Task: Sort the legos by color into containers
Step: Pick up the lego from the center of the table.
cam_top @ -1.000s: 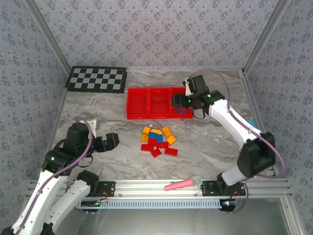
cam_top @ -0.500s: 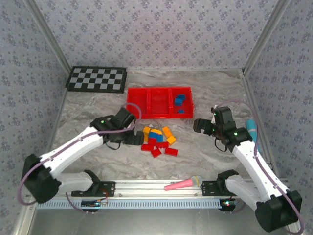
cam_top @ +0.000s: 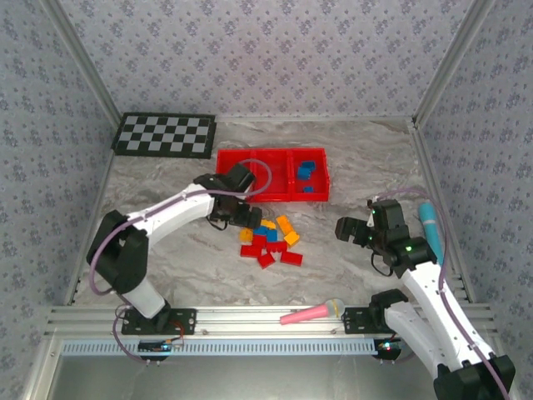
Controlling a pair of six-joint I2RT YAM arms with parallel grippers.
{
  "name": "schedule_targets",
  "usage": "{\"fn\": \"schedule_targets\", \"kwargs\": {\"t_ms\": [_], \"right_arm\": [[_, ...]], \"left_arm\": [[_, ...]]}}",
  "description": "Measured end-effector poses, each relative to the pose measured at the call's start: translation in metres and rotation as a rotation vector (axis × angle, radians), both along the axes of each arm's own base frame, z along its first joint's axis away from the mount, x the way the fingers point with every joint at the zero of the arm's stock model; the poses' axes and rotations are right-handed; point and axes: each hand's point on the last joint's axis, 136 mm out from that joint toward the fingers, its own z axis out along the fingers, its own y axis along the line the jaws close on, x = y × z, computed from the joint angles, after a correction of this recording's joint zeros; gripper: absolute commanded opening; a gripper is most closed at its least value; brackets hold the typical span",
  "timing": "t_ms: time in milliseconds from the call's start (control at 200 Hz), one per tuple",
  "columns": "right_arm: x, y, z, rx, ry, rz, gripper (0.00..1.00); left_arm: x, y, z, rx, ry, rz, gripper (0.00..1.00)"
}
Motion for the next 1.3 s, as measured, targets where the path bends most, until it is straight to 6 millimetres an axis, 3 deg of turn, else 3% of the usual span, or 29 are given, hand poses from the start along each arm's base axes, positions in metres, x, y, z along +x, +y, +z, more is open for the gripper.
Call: {"fn": "schedule_targets", "kwargs": {"t_ms": [125, 635, 745, 855, 1049, 1299], "right_arm": [[0.000, 0.000, 0.001, 0.002, -0.003, -0.003, 1.00], [-0.001, -0.009, -0.002, -0.025, 0.006, -0.052, 1.00], [-0.001, -0.010, -0.003, -0.028, 0.008, -0.055, 1.00], [-0.002, -0.011, -0.005, -0.032, 0.014, -0.057, 1.00], [-0.003, -0.012, -0.005, -0.034, 0.009, -0.061, 1.00], [-0.003, -0.012, -0.004, -0.031, 0.005, -0.064, 1.00]], "left_arm": [[0.008, -0.001, -0.015, 0.012, 0.033, -0.008, 0.78], [0.015, -0.018, -0.039, -0.004, 0.077, -0.095, 0.74], [0.018, -0.014, -0.044, 0.001, 0.091, -0.075, 0.63], [0.027, -0.006, -0.044, -0.008, 0.083, -0.033, 0.60], [0.038, 0.014, -0.048, -0.009, 0.092, 0.043, 0.60], [0.037, 0.017, -0.051, -0.004, 0.098, 0.067, 0.60]]}}
